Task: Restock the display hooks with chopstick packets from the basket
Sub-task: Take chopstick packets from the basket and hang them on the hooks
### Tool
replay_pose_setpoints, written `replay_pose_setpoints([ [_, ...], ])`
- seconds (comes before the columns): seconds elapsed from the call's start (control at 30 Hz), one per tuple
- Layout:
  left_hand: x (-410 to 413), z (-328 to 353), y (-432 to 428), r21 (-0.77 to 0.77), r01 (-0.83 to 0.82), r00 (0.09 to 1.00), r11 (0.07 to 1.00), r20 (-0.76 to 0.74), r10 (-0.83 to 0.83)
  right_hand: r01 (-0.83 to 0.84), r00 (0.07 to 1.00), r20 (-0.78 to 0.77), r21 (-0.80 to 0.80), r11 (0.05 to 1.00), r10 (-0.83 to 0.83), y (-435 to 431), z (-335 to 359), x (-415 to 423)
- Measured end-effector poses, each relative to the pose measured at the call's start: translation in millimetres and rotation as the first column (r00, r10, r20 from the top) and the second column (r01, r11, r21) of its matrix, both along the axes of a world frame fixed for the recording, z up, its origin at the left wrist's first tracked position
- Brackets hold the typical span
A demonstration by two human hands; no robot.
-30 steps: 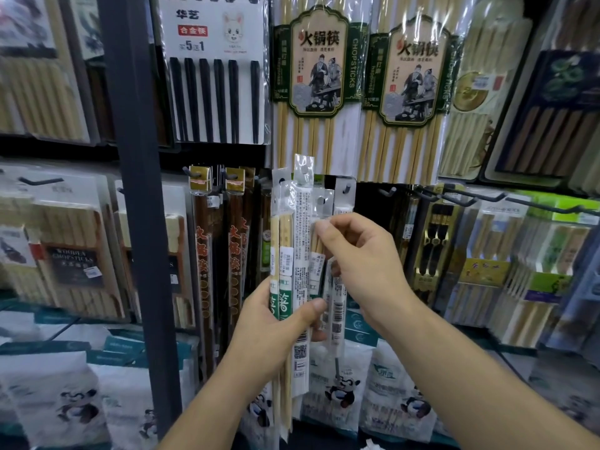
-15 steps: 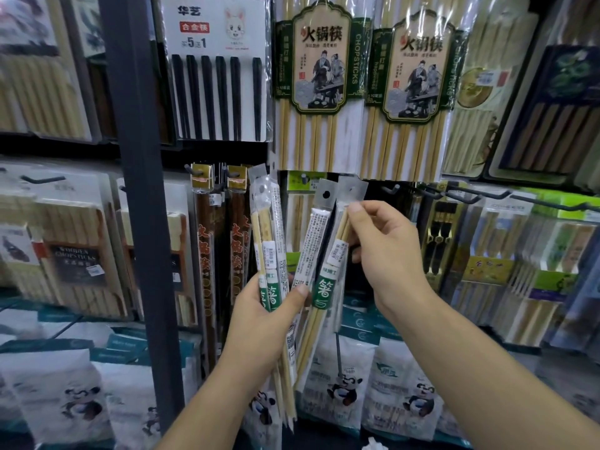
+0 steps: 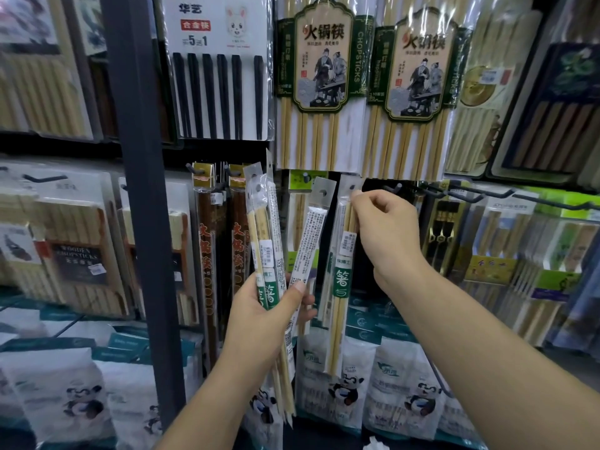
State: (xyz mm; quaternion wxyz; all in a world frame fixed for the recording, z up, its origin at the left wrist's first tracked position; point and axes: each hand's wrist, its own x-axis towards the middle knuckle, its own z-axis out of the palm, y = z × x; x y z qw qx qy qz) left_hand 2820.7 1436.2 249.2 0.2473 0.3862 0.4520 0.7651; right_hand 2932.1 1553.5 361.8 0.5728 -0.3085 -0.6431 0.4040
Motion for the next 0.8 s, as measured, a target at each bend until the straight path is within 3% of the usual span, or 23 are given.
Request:
replay_pose_setpoints([
  [0.43, 2, 3, -1, 0.002, 0.007, 1.0, 1.0, -0.012, -0.007, -0.01, 0.998, -0.058, 0.061, 0.998, 0.014, 0, 0, 0],
  [0.8, 3, 4, -3, -0.017, -0.009, 1.0, 1.0, -0.003, 0.009, 0.087, 0.996, 0.028, 0.008, 0.996, -0.088, 16, -9, -2],
])
